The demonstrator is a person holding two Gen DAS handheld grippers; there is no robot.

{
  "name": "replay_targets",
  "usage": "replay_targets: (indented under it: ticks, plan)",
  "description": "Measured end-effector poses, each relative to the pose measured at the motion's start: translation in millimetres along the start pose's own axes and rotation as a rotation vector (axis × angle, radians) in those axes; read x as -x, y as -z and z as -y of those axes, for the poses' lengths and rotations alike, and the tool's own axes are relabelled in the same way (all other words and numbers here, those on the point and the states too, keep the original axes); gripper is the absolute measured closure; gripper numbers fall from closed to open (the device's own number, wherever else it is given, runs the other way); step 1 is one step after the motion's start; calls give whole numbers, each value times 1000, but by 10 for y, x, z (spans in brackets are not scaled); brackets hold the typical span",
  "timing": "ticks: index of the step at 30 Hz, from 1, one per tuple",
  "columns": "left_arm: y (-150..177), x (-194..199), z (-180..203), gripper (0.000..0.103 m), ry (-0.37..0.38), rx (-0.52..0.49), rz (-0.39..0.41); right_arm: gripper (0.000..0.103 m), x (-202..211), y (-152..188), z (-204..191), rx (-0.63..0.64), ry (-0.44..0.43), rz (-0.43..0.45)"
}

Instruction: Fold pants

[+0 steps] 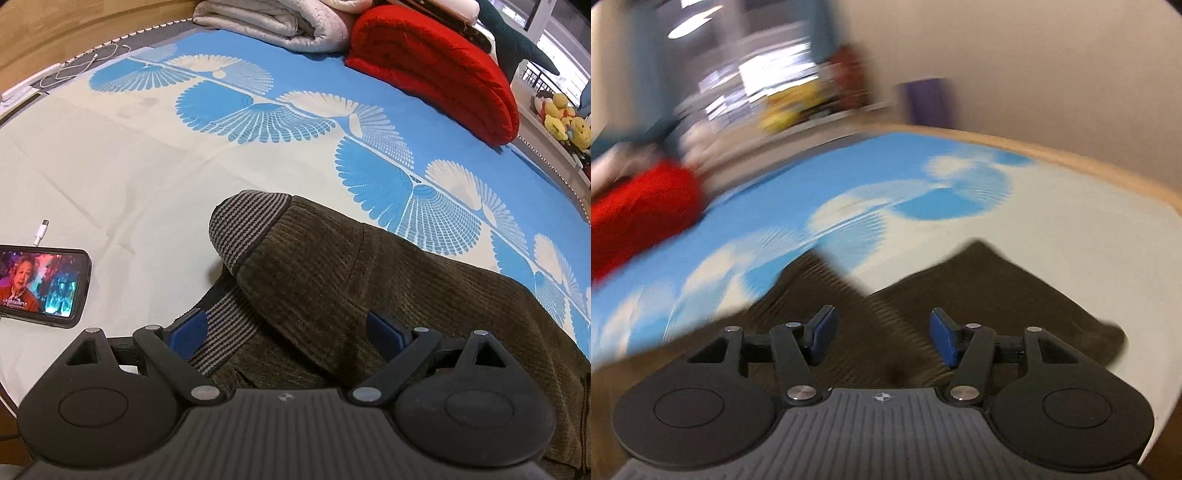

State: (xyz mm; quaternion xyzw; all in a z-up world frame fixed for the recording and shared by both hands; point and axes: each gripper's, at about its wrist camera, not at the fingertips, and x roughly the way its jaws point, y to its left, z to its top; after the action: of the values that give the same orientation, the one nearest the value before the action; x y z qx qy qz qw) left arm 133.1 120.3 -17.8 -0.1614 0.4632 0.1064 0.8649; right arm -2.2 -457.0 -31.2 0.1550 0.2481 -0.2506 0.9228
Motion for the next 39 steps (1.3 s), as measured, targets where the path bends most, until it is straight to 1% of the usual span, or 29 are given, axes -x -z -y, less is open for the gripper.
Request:
replay_targets:
  ticks: [2, 3, 4, 5, 7, 9, 11, 14, 17, 19, 21, 23, 24, 26, 27, 28, 29, 31, 33, 34, 35, 36, 37, 38, 39]
  plan:
    - [-17, 12, 2, 8, -1, -2, 5, 41, 57, 74, -168, 157, -56, -5]
    - [-26, 16, 12, 8, -4, -7, 8, 39, 100, 102, -216, 222, -77, 0]
    - [-31, 15, 26, 8, -7, -13, 11, 33, 147, 144, -263, 288, -87, 11]
    - [-35, 11, 43, 8, -11, -19, 12, 31, 181, 190, -294, 348, -90, 12]
    - [-30, -1, 73, 8, -12, -29, 7, 28, 190, 333, -335, 465, -73, -17]
    - [-15, -9, 89, 8, -4, -31, -3, 26, 138, 487, -367, 575, -40, -76]
    - [-4, -9, 95, 8, 4, -31, -9, 22, 100, 619, -361, 652, -4, -113]
    - [27, -8, 107, 8, -1, -36, -8, 21, -18, 701, -322, 693, 90, -95]
    - [56, -25, 97, 8, -8, -38, -17, 21, -116, 625, -276, 649, 135, -69]
    - [58, -32, 80, 8, -14, -35, -20, 21, -138, 551, -269, 605, 140, -37]
    - [56, -37, 61, 8, -21, -28, -21, 21, -142, 479, -256, 557, 125, 11]
    - [49, -48, 51, 8, -20, -22, -26, 21, -189, 444, -246, 531, 116, 7]
    - [45, -53, 52, 8, -19, -22, -29, 22, -247, 440, -241, 529, 111, -18]
    - [42, -58, 61, 8, -17, -29, -30, 27, -359, 455, -251, 539, 99, -71]
    - [41, -57, 70, 8, -21, -36, -26, 45, -423, 448, -257, 539, 87, -95]
    - [40, -60, 78, 8, -27, -42, -23, 74, -433, 447, -266, 526, 76, -108]
    - [38, -63, 79, 8, -33, -45, -23, 84, -459, 403, -247, 492, 54, -105]
    - [36, -66, 68, 8, -24, -40, -29, 84, -417, 211, -171, 315, 29, -74]
    - [38, -66, 53, 8, -8, -33, -40, 84, -261, -66, 64, 26, -34, 65]
    - [46, -68, 58, 8, -3, -39, -45, 84, -178, -189, 255, -155, -25, 147]
    - [57, -75, 77, 8, 1, -59, -50, 84, -141, -259, 463, -328, 8, 200]
    - [73, -80, 94, 8, 5, -80, -51, 84, -153, -272, 657, -465, 40, 216]
    - [84, -90, 109, 8, 11, -97, -51, 85, -211, -238, 850, -582, 86, 198]
    - [91, -102, 120, 8, 21, -106, -52, 85, -290, -181, 971, -641, 136, 155]
    - [88, -118, 130, 8, 33, -109, -56, 85, -383, -109, 1051, -670, 197, 101]
